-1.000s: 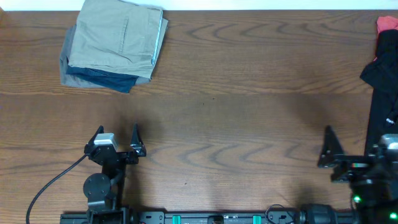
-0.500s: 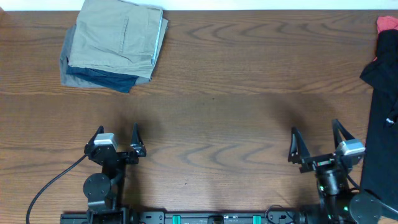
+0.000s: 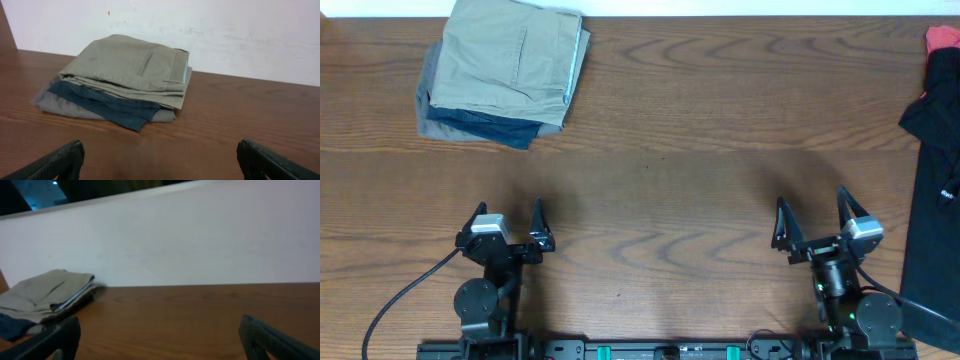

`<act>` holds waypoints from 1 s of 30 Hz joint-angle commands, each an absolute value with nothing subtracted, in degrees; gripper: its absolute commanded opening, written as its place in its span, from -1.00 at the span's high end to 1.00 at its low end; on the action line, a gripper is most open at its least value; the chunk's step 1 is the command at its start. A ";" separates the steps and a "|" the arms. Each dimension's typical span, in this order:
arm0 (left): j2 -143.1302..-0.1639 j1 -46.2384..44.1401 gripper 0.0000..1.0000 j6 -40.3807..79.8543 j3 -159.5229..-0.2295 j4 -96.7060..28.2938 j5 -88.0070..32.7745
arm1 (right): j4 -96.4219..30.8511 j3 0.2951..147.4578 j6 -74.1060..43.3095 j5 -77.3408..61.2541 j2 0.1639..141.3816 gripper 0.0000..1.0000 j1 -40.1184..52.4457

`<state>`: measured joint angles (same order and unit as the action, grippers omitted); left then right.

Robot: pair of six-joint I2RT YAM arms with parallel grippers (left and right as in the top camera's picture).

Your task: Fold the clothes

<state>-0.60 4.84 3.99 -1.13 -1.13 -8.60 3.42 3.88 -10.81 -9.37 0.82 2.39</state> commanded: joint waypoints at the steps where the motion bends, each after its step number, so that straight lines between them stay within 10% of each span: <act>1: -0.23 5.13 -0.96 3.01 -0.23 -3.16 -9.41 | 5.48 0.80 -11.79 -8.36 0.32 -0.99 3.07; 30: -0.23 5.13 -0.96 3.01 -0.23 -3.16 -9.41 | -3.68 0.32 -10.22 -6.85 0.32 -0.98 2.85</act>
<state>-0.60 4.84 3.99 -1.13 -1.13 -8.60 -3.40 0.38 -10.92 -7.46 0.69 2.39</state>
